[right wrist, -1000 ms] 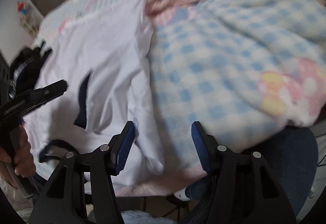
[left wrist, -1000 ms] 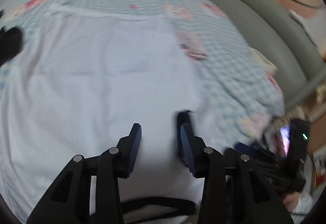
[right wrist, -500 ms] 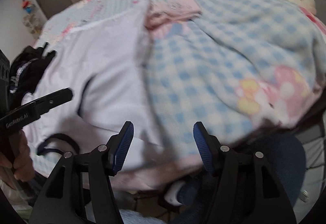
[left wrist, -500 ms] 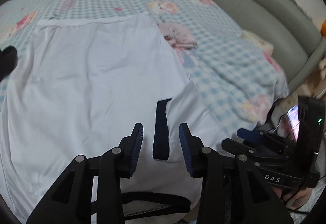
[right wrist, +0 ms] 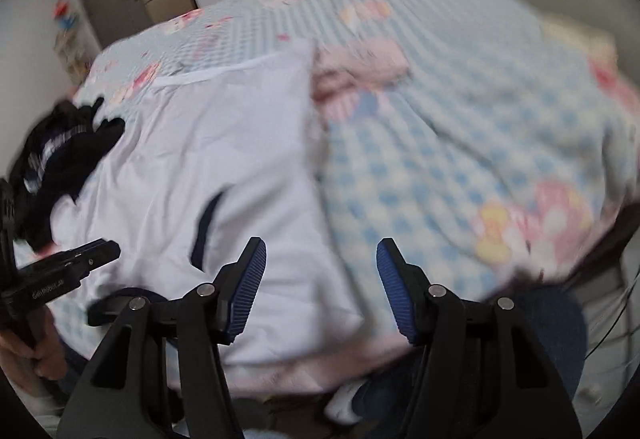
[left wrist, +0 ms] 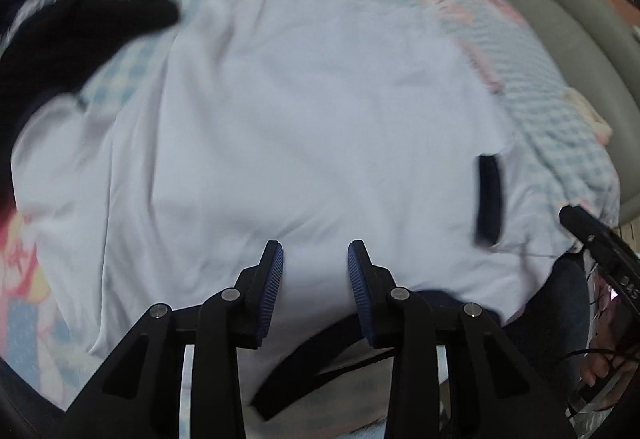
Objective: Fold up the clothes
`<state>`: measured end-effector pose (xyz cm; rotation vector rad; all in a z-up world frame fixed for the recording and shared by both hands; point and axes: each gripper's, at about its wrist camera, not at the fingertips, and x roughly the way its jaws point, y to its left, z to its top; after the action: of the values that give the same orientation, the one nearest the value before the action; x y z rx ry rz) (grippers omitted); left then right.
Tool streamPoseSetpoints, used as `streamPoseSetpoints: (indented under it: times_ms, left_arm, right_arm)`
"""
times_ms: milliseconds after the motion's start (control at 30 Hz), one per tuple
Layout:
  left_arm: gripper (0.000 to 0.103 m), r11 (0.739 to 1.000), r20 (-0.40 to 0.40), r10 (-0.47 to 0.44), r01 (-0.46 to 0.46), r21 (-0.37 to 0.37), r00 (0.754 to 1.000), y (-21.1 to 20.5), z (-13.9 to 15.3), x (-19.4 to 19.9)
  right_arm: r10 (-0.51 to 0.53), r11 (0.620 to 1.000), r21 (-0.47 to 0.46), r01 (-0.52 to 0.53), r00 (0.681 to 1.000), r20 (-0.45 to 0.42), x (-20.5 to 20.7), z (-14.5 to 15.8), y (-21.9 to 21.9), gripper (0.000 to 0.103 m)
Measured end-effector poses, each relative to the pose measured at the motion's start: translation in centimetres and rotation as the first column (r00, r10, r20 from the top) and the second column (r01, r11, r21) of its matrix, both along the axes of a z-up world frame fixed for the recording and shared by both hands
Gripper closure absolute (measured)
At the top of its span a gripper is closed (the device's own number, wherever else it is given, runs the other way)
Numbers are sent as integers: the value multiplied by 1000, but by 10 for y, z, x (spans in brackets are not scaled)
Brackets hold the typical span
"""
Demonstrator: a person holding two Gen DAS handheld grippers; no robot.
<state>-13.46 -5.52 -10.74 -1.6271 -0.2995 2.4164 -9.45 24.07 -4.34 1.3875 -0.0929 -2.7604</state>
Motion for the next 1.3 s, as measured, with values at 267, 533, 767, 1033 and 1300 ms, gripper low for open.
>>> streamPoseSetpoints:
  times_ms: [267,533,767,1033,1300]
  left_arm:
    - [64,998,57,-18,15,58,998,-16,-19,31]
    - [64,982,-95,127,-112,151,987,-63,9,41]
    - [57,917,-187,374,-331,223,909,-156,35,60]
    - [55,893,-168,439,-408,190,883,-204,28,54]
    - [34,860,-94,495,-472,194,864,-234,3,50]
  right_arm:
    - [245,969,-78,-234,954,171,-4,-64,-91,45]
    - [257,966,-39,-254,957,138,25,-54,-86,44]
    - [211,977,-52,-205,964,162,27,-57,-67,45]
    - [280,960,-15,-280,954,110,-6,-26,-115,44]
    - [390,921,-48,-388,908,150,-39,-42,-205,42]
